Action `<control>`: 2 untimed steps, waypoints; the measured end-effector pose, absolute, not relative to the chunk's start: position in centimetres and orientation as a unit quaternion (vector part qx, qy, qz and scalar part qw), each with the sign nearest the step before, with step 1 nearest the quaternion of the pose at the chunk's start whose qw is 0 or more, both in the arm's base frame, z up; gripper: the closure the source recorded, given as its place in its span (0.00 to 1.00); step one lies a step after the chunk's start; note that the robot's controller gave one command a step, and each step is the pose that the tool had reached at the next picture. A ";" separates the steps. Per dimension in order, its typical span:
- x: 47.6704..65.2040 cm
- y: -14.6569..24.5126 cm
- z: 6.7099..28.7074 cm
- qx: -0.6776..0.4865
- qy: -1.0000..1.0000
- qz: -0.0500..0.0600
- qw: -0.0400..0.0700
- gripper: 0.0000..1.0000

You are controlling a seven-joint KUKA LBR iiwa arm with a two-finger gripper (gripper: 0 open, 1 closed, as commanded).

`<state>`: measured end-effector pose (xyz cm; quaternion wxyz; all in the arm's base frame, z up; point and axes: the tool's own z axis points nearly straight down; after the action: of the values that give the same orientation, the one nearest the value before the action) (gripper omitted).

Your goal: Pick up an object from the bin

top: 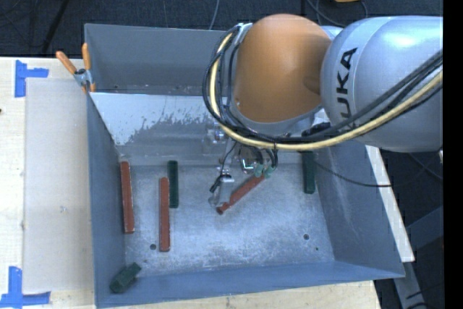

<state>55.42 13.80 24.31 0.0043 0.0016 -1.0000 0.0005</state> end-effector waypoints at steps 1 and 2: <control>57.9 3.9 6.6 0.159 -0.987 0.000 0.002 0.00; 57.6 3.8 10.1 0.129 -0.992 0.000 -0.001 0.00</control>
Offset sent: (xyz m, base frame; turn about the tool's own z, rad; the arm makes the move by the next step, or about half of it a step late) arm 0.0264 -0.0976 -0.1731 -0.3185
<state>57.62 3.80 10.10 -0.0013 0.1290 -0.9916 -0.0003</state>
